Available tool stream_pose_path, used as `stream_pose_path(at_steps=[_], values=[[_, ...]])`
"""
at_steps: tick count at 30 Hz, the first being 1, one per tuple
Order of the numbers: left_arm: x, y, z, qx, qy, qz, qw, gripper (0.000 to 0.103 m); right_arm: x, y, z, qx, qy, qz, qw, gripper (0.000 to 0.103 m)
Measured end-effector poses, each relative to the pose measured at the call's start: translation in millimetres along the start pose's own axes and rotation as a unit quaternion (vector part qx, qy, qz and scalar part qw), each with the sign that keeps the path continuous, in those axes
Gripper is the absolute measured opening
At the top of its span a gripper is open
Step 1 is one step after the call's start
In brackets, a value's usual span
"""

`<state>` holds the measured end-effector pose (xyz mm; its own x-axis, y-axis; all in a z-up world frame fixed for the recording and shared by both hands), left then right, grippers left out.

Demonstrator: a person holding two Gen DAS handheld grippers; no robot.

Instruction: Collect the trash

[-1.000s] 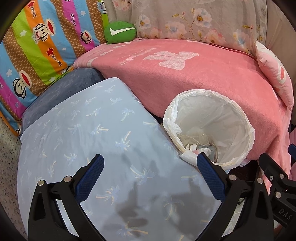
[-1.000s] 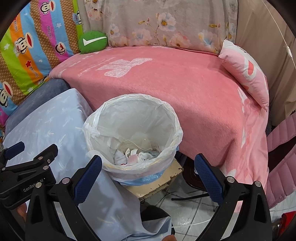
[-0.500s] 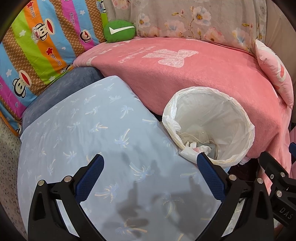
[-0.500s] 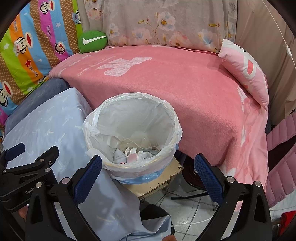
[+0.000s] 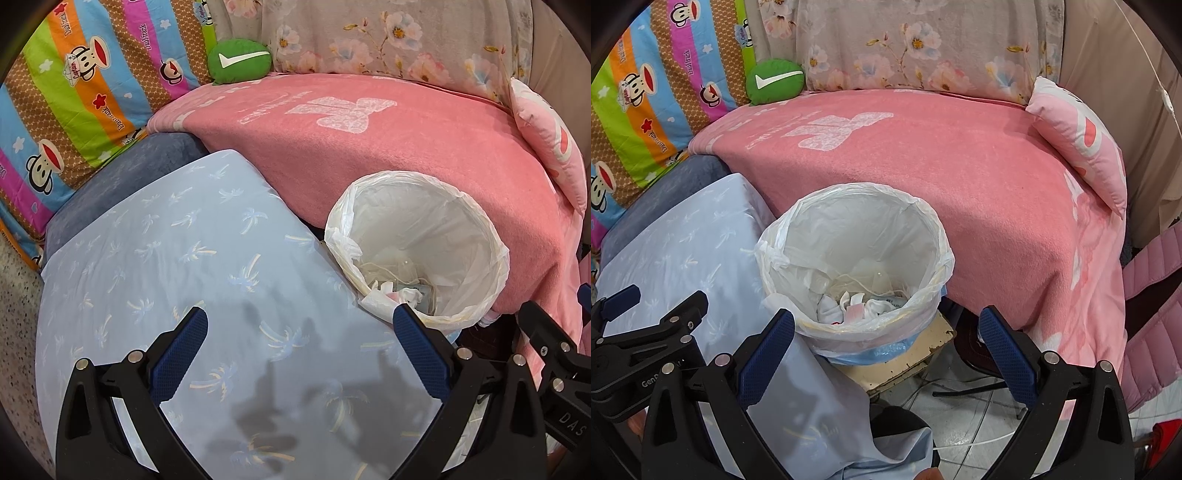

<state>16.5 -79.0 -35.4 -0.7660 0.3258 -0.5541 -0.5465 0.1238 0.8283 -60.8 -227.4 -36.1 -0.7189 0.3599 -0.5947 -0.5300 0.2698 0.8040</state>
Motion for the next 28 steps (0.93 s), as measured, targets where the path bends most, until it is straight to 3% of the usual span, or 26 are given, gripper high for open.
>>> stream_pose_path(at_steps=[28], values=[[3.0,-1.5,3.9,0.003,0.001,0.014,0.9999,0.096,2.2,-0.3,0.9,0.001,0.0,0.002,1.0,0.097]])
Point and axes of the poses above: each gripper's, at about its wrist camera, not at the fingertips, and y roughly against the way its jaws point, z to its left, x to its underside, the point moved 1 cm from there along -y, roughly the way its jaws point, and after that the axes turned 7 degrees about z, right-handed, at the moved point
